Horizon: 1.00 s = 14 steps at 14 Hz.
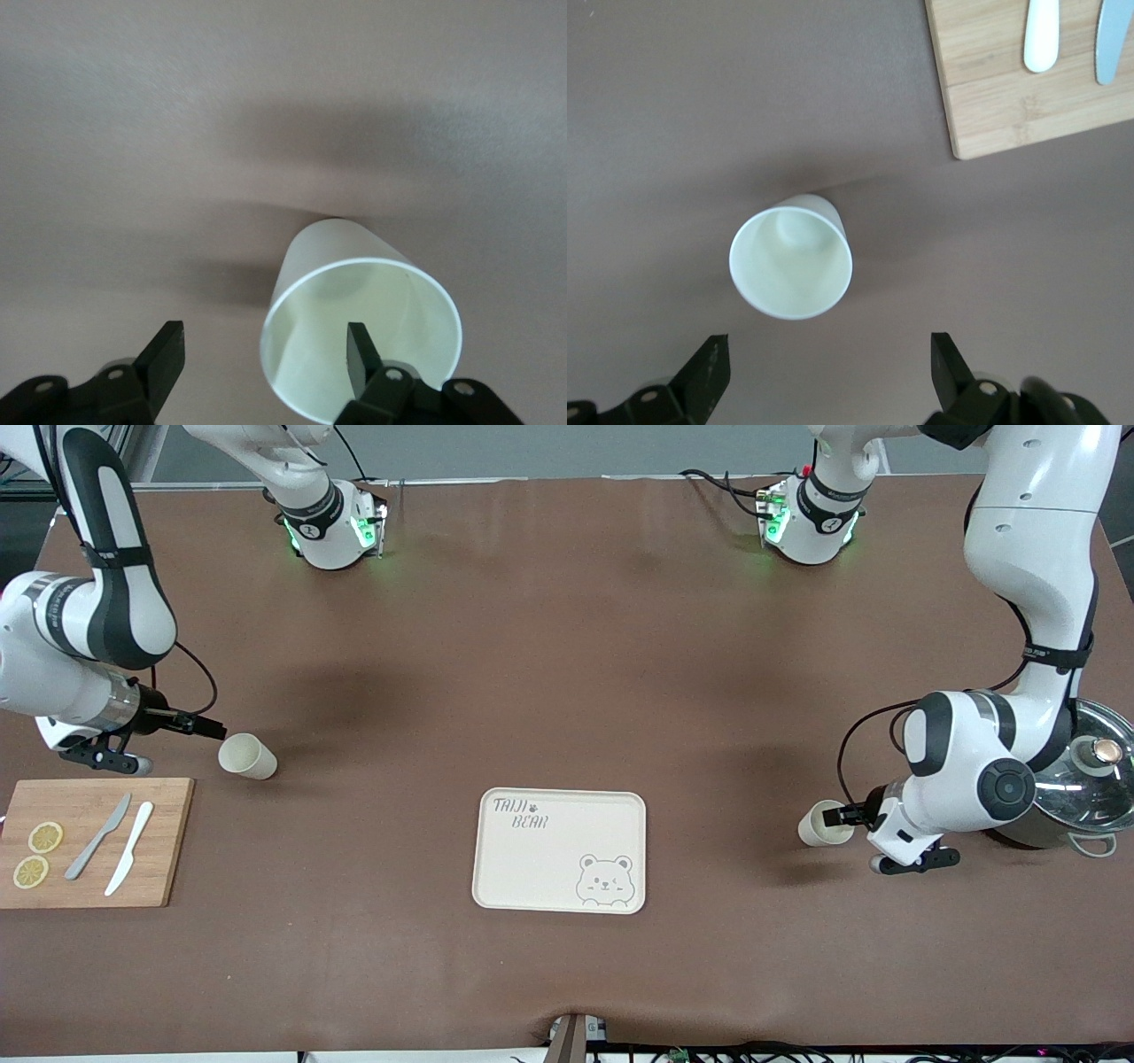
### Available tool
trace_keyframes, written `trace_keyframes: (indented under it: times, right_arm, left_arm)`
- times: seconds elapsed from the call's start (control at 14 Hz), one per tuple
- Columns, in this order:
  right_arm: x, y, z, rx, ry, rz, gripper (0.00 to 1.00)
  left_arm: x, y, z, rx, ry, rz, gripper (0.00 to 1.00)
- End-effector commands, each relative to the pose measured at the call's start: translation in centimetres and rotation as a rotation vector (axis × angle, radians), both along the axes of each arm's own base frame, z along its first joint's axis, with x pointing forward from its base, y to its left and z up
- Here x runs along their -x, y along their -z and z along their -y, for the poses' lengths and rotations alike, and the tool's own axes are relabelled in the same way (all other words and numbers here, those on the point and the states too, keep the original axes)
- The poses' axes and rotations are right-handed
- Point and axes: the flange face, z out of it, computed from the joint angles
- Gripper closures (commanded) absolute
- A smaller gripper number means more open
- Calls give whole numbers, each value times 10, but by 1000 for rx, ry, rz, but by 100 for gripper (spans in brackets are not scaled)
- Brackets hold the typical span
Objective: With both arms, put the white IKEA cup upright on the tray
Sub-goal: 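Close the right gripper on its cup while the left gripper grasps the other, then carry the left cup onto the tray while the right gripper lifts its cup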
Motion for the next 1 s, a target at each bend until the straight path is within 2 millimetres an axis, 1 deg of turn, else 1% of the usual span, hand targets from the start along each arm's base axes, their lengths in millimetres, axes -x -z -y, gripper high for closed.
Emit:
trace_keyframes:
  times: [0.0, 0.07, 0.14, 0.21, 0.29, 0.36, 0.43, 0.5, 0.57, 0.64, 0.71, 0.79, 0.86, 0.93]
  right_arm:
    - [9, 14, 1, -4, 30, 54, 0]
    - [8, 20, 1, -3, 29, 53, 0]
    - [8, 26, 3, -2, 32, 48, 4]
    - [8, 34, 7, 3, 35, 55, 12]
    - [8, 44, 10, 6, 40, 52, 23]
    - [8, 50, 11, 6, 40, 44, 37]
    - [8, 55, 10, 7, 40, 44, 45]
    - [12, 63, 9, 0, 51, 39, 46]
    - [14, 68, 9, -5, 65, 52, 50]
    - [15, 74, 6, -5, 65, 55, 54]
    - [15, 77, 6, -2, 65, 58, 65]
    - [15, 81, 7, -1, 65, 56, 78]
    - [15, 83, 6, -1, 62, 53, 97]
    - [15, 82, 5, -3, 58, 50, 100]
  left_arm:
    - [1, 4, 3, -16, 16, 5, 80]
    - [1, 5, 4, -16, 16, 5, 96]
    - [0, 6, 4, -14, 15, 7, 100]
    - [-3, 6, 5, -6, 4, 27, 100]
    - [-7, 3, 10, -1, 8, 62, 100]
    - [-11, 2, 18, 6, 14, 83, 100]
    - [-17, -5, 21, 9, 10, 104, 100]
    - [-20, -12, 33, 18, 20, 119, 100]
    - [-24, -21, 41, 24, 26, 137, 100]
    - [-28, -33, 53, 41, 33, 157, 100]
    - [-33, -44, 64, 66, 18, 176, 100]
    - [-36, -48, 64, 70, 16, 185, 100]
    - [-38, -51, 71, 74, 21, 193, 100]
    - [-38, -54, 86, 79, 36, 199, 100]
